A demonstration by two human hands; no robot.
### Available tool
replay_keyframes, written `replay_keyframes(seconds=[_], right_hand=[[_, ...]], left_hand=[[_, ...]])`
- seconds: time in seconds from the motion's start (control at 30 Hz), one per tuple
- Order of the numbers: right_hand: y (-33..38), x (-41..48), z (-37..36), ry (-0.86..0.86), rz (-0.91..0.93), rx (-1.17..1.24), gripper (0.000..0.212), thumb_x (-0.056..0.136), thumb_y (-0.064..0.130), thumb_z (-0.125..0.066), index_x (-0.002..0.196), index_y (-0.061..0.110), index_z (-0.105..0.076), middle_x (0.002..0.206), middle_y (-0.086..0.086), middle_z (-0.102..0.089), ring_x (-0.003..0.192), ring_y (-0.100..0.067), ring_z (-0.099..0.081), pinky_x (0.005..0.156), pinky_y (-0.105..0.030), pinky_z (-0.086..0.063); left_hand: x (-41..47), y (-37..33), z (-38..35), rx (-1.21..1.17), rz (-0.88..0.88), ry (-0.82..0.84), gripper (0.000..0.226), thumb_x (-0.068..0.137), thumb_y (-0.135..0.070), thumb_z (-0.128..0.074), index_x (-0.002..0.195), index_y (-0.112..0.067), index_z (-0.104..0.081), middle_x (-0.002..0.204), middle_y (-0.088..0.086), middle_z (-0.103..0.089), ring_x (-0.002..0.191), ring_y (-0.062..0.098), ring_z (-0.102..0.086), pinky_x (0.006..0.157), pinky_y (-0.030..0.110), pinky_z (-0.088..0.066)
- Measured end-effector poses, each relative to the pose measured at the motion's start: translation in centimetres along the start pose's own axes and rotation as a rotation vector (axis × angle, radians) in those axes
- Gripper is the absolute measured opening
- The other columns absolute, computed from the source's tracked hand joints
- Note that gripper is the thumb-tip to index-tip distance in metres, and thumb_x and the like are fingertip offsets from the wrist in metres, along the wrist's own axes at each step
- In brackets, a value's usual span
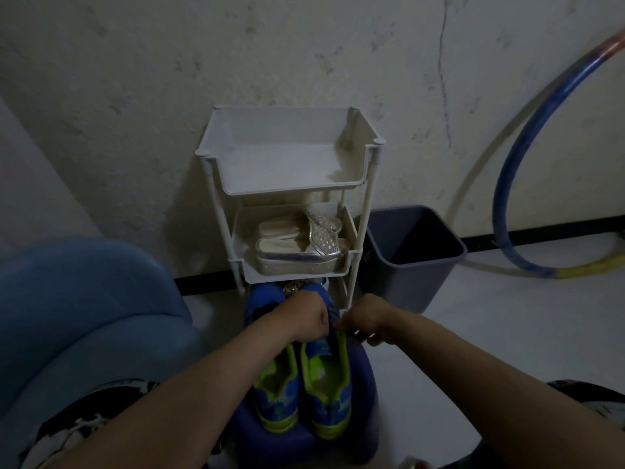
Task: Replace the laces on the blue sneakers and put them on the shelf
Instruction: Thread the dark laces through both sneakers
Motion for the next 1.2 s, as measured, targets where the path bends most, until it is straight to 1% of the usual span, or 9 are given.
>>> replay_keyframes(seconds=[0.27,0.5,0.63,0.77,0.87,0.93,1.03,1.1,1.2], right_hand=[[0.5,-0.4,-0.2,0.010,0.042,-0.012,0.013,0.084,0.016,-0.072,0.091,0.006,-0.066,0.069,-0.004,-0.066,0.060,-0.015,-0.064,0.047,-0.022,-0.042],[0.2,-0.5,-0.3,0.039,0.055,0.009,0.014,0.090,0.025,-0.067,0.086,0.012,-0.064,0.062,0.003,-0.065,0.056,-0.010,-0.061,0.046,-0.021,-0.042],[-0.1,-0.4,-0.6,0.059,0.041,-0.009,0.010,0.090,0.021,-0.066,0.091,0.011,-0.065,0.072,-0.002,-0.067,0.065,-0.013,-0.064,0.050,-0.021,-0.044],[-0.1,-0.3,0.1,0.015,0.021,0.018,0.018,0.093,0.017,-0.059,0.102,0.002,-0.066,0.088,-0.011,-0.070,0.072,-0.019,-0.067,0.051,-0.024,-0.046],[0.6,-0.7,1.7,-0.082,0.064,0.111,0.023,0.095,0.011,-0.053,0.110,-0.003,-0.064,0.095,-0.015,-0.066,0.070,-0.021,-0.064,0.050,-0.025,-0.046],[1.7,-1.3,2.6,-0.143,0.152,0.145,0.017,0.096,0.009,-0.050,0.105,0.001,-0.063,0.095,-0.017,-0.065,0.067,-0.021,-0.063,0.046,-0.025,-0.046],[3.0,-2.1,3.2,-0.194,0.268,0.310,0.016,0.099,0.010,-0.043,0.090,0.005,-0.056,0.093,-0.022,-0.063,0.066,-0.026,-0.062,0.041,-0.023,-0.038],[3.3,-2.2,3.4,-0.231,0.319,0.402,0.019,0.102,0.016,-0.040,0.091,0.007,-0.052,0.088,-0.017,-0.060,0.063,-0.025,-0.058,0.040,-0.023,-0.037],[3.8,-2.7,4.0,-0.306,0.380,0.463,0.017,0.102,0.018,-0.041,0.095,0.007,-0.052,0.085,-0.012,-0.058,0.065,-0.023,-0.057,0.040,-0.021,-0.039]], left_hand=[[-0.1,-0.5,0.2,0.068,0.005,-0.063,0.027,0.084,-0.013,-0.060,0.058,-0.007,-0.062,0.063,0.012,-0.061,0.068,0.024,-0.062,0.063,0.032,-0.050],[-0.1,-0.4,0.1,0.032,0.000,-0.088,0.017,0.081,-0.015,-0.066,0.066,-0.007,-0.071,0.072,0.011,-0.070,0.066,0.016,-0.061,0.064,0.030,-0.052],[0.2,0.2,0.3,-0.023,0.023,-0.059,0.006,0.078,-0.021,-0.075,0.082,-0.016,-0.079,0.086,-0.004,-0.075,0.081,0.008,-0.066,0.078,0.029,-0.057],[0.1,0.4,0.7,0.007,0.042,0.007,0.017,0.078,-0.030,-0.079,0.093,-0.024,-0.076,0.100,-0.008,-0.072,0.092,0.009,-0.064,0.085,0.030,-0.055],[0.1,-0.2,1.8,-0.008,0.030,-0.041,0.022,0.083,-0.032,-0.073,0.103,-0.022,-0.073,0.104,-0.004,-0.070,0.096,0.011,-0.063,0.086,0.029,-0.052],[0.0,-0.8,2.4,-0.079,0.030,-0.082,0.028,0.085,-0.034,-0.071,0.110,-0.022,-0.071,0.101,-0.002,-0.068,0.095,0.014,-0.062,0.087,0.029,-0.051],[0.1,-1.6,2.4,-0.177,0.013,-0.095,0.011,0.088,-0.038,-0.067,0.093,-0.030,-0.071,0.083,-0.007,-0.065,0.084,0.012,-0.061,0.079,0.030,-0.049],[0.3,-1.9,2.0,-0.187,0.015,-0.089,0.018,0.088,-0.041,-0.066,0.076,-0.027,-0.068,0.072,-0.005,-0.062,0.076,0.016,-0.062,0.074,0.032,-0.050],[0.4,-1.8,1.7,-0.266,0.065,-0.071,0.033,0.089,-0.043,-0.066,0.084,-0.011,-0.072,0.077,0.008,-0.071,0.069,0.020,-0.067,0.072,0.035,-0.056]])
Point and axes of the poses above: each hand's wrist, its own x-axis towards the middle knuckle, its own z-axis out of the back of the hand, y = z × x, the point moved 9 cm from there along x, towards the middle knuckle
